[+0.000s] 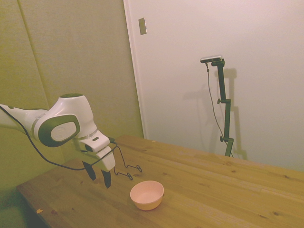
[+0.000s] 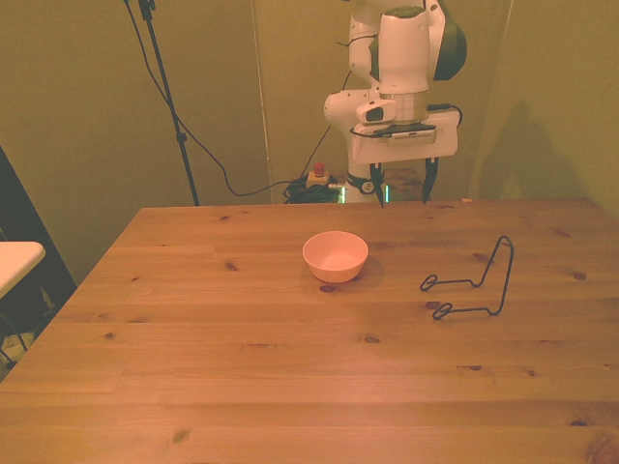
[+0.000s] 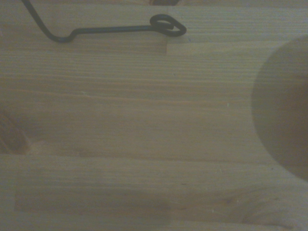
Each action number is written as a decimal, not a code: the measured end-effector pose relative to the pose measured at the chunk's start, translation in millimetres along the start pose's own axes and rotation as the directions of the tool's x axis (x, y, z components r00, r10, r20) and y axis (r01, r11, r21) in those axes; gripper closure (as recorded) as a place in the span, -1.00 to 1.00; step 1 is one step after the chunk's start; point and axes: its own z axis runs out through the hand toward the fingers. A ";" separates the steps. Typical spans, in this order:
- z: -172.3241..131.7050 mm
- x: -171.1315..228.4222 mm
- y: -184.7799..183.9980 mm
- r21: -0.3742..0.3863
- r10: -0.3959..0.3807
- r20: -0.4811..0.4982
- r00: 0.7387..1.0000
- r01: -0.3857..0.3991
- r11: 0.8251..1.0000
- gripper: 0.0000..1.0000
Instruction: Load the bowl
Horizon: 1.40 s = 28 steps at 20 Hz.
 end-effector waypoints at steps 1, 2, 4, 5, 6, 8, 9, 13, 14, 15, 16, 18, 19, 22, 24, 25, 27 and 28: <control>0.3 0.1 -0.2 0.000 0.000 0.001 1.000 0.000 1.000 -1.00; 0.8 0.5 -1.4 0.001 -0.002 0.000 1.000 0.002 1.000 -1.00; -0.2 6.0 -3.3 0.009 0.004 -0.022 1.000 -0.003 1.000 -1.00; -2.5 11.6 -3.5 0.010 0.010 -0.044 0.999 -0.009 1.000 -1.00; -5.0 17.7 -2.7 0.010 0.020 -0.062 0.998 -0.019 1.000 -1.00; -9.7 32.9 -0.3 0.009 0.049 -0.099 0.994 -0.048 0.999 -1.00; -10.6 41.1 0.5 0.009 0.066 -0.118 0.991 -0.065 0.998 -1.00; -0.1 67.7 -2.0 -0.004 0.128 -0.156 0.980 -0.130 0.992 -1.00; 6.1 71.5 -4.2 -0.011 0.135 -0.157 0.978 -0.139 0.990 -1.00; 13.2 74.7 -6.4 -0.020 0.143 -0.158 0.977 -0.148 0.989 -1.00; 20.2 77.4 -8.2 -0.027 0.149 -0.157 0.976 -0.155 0.988 -1.00; 32.7 82.9 -10.7 -0.040 0.163 -0.163 0.973 -0.171 0.984 -1.00; 38.5 85.5 -11.5 -0.046 0.169 -0.164 0.972 -0.179 0.983 -1.00; 54.5 93.3 -12.8 -0.059 0.181 -0.169 0.969 -0.194 0.979 1.00; 62.3 98.7 -14.1 -0.064 0.188 -0.171 0.967 -0.201 0.977 1.00; 66.0 101.0 -15.0 -0.066 0.190 -0.167 0.967 -0.204 0.977 1.00; 71.2 103.1 -16.4 -0.068 0.193 -0.162 0.968 -0.207 0.976 1.00; 73.4 103.7 -16.9 -0.069 0.194 -0.160 0.968 -0.207 0.976 1.00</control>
